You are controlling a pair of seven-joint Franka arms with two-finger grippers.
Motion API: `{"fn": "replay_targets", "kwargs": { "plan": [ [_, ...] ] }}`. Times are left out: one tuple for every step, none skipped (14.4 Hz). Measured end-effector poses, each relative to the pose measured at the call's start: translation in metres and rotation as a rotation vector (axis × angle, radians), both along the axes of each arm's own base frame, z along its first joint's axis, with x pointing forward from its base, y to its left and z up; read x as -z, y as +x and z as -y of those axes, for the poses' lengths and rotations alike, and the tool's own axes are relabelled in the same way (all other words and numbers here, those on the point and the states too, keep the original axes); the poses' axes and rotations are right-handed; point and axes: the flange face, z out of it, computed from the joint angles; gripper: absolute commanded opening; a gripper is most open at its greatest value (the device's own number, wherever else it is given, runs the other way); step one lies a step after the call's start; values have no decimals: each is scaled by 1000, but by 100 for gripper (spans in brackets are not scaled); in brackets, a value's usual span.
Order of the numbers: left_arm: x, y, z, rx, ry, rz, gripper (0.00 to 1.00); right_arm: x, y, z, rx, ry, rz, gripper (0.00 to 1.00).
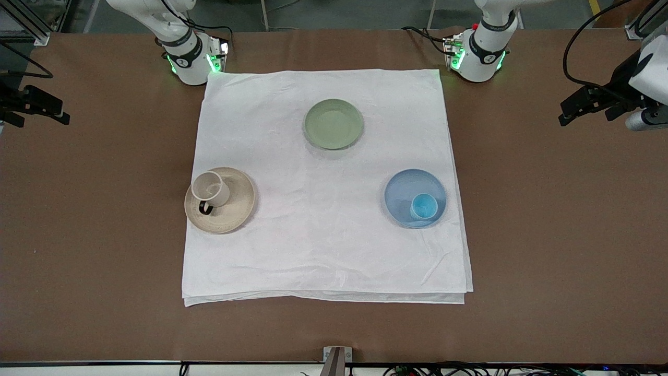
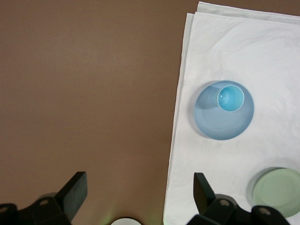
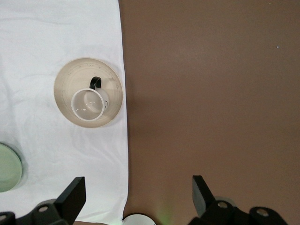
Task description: Place blue cup in blue plate and white mug in gray plate
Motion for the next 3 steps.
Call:
{"fn": "replay_targets", "kwargs": {
  "plan": [
    [-1,0,0,0,0,3,100,0,0,0,0,0,3,100],
    [-3,0,0,0,0,6,100,-1,0,1,1,0,5,100],
    [-4,0,0,0,-1,8,100,-1,0,1,1,0,6,100]
  ]
}}
